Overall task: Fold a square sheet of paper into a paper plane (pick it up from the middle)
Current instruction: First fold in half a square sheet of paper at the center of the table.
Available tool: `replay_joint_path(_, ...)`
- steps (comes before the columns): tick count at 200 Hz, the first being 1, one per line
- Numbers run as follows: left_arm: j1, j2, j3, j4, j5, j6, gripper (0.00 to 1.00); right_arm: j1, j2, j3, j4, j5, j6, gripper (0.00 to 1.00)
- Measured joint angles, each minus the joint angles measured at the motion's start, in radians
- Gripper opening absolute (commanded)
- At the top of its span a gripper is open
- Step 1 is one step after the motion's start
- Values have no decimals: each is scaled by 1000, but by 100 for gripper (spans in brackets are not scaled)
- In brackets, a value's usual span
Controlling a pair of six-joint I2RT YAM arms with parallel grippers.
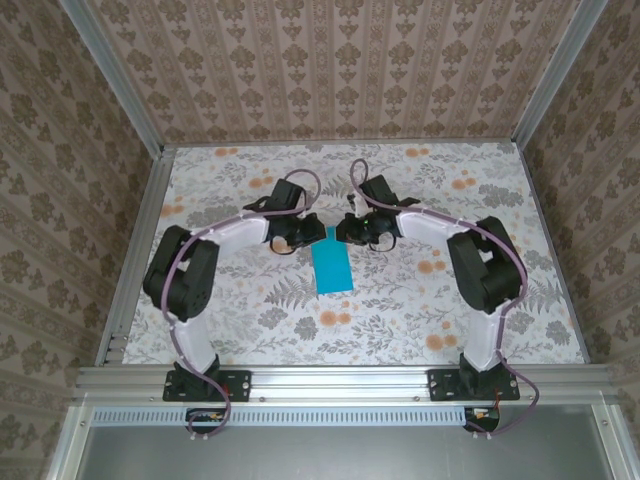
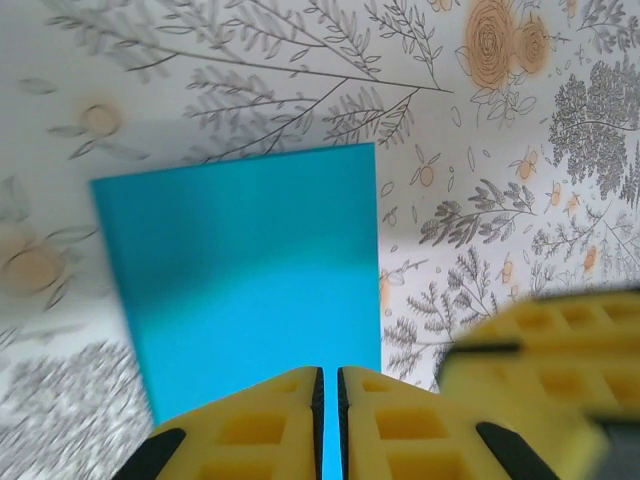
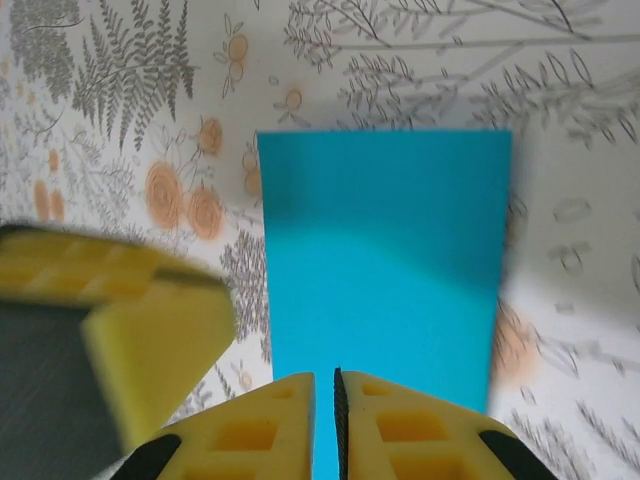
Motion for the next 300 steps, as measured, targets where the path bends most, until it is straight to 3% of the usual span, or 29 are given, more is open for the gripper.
replay_joint_path(76,-59,-72,-139,19,-28,-33,16,29,193,225,-161,140,-8,15)
replay_joint_path(133,-140,-72,-140,44,-34,-73,16,10,188,220,-248,284,-6,15)
replay_joint_path(171,-187,-67,-147,69,-38,-107,16,-15,115,128,-255,348,24,15)
replay_joint_path(195,-219,-44,-147,90,-38,-122,15,-40,36,23,-205,321,38,16)
replay_joint_path(235,-262,22,-146,118,-38,-152,10,-83,-90,-106,-77,172,49,12)
replay_joint_path(300,-269,43,-145,130,-46,-174,6,-84,-56,-169,18,7,44,7)
